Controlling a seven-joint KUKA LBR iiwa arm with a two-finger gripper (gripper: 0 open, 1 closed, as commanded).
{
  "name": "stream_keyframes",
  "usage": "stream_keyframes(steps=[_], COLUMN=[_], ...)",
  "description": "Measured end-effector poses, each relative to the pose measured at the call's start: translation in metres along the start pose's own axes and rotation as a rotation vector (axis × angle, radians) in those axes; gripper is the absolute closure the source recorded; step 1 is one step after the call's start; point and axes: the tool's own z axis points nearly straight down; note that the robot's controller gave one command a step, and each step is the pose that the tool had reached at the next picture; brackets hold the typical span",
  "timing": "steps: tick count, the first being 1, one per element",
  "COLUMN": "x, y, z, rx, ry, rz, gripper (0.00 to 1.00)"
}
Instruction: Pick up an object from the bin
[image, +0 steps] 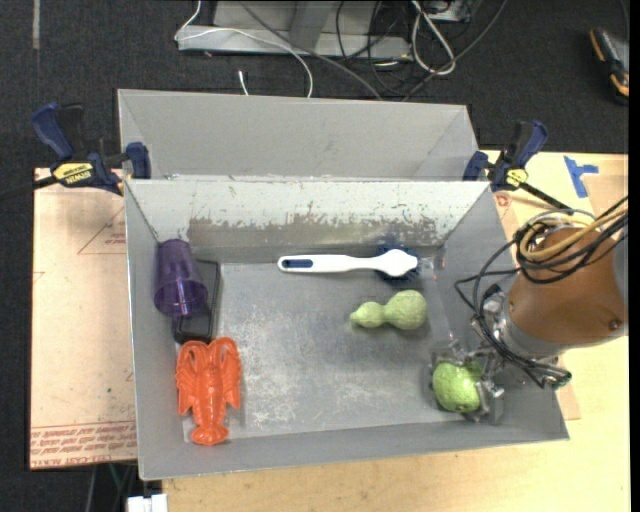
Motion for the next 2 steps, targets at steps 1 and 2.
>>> stream_keyframes(steps=[1,2], x=[0.001,0.000], y=[0.001,0.002], z=[-0.013,-0.055], rx=[-0.003,-0.009], ry=[0.003,0.007], rz=[0.000,0.002], gripper=[1.00,1.00])
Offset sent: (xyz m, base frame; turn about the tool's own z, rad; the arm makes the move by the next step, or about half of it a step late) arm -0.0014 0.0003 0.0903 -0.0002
